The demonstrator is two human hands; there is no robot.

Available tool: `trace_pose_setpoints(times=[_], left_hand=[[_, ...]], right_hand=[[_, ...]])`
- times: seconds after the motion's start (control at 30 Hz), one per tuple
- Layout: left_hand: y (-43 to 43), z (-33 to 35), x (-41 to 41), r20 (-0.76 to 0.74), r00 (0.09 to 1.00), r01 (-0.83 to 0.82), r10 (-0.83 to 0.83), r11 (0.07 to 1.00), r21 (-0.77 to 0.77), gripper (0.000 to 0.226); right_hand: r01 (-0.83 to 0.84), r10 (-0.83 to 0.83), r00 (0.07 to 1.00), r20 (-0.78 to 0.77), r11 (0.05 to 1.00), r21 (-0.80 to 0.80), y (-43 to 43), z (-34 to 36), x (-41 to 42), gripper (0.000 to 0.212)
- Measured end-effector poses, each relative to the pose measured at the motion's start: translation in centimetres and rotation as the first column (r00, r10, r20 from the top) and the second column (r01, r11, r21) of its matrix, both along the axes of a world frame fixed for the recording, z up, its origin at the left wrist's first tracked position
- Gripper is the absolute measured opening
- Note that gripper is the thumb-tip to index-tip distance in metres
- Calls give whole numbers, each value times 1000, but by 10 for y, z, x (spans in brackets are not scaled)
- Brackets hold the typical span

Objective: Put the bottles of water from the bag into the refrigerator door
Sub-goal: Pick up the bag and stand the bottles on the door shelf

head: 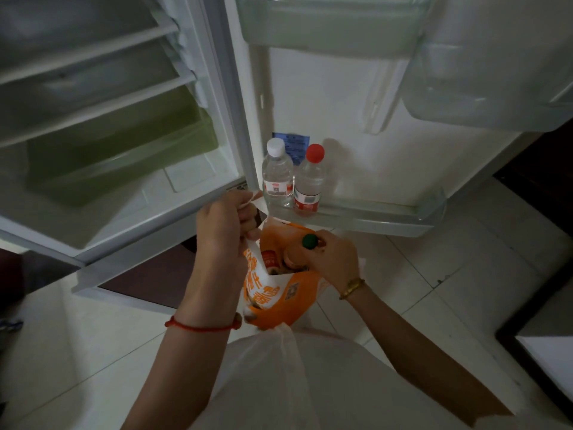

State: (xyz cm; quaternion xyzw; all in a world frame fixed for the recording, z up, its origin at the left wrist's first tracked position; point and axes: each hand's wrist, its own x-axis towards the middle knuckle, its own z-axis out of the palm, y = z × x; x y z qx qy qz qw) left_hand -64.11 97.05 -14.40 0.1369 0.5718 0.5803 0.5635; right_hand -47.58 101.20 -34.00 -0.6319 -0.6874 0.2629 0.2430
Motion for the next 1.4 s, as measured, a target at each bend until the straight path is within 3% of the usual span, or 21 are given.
trace_pose_setpoints(times=[0.1, 0.47, 0.57, 0.77, 1.17, 1.3, 1.4], left_hand=[[-1, -5, 11, -24, 999, 34, -34, 999, -12, 36], [12, -6, 38, -67, 995, 71, -71, 997, -4, 15], [12, -6, 38, -71, 995, 74, -74, 997, 4, 10], [9, -12, 37, -65, 996, 57, -56, 998, 3, 38], [12, -11, 60, -40, 992, 123, -123, 992, -14, 40], [15, -10, 67, -30, 991, 132, -132, 991, -12, 40], [16, -9, 72, -32, 991, 133, -133, 991, -13, 41]], right_hand=[[-39, 32, 999, 39, 984, 176, 1, 37, 12, 34], [148, -25, 974, -227, 826, 544, 23, 152, 44, 34], [178, -47, 968, -246, 822, 540, 37, 151, 44, 34], [98, -27, 987, -156, 878, 469, 70, 120, 37, 33], [92, -57, 992, -114, 937, 336, 91, 77, 39, 39], [70, -35, 991, -126, 957, 281, 96, 83, 40, 41], [93, -39, 975, -219, 966, 241, 93, 91, 42, 48]])
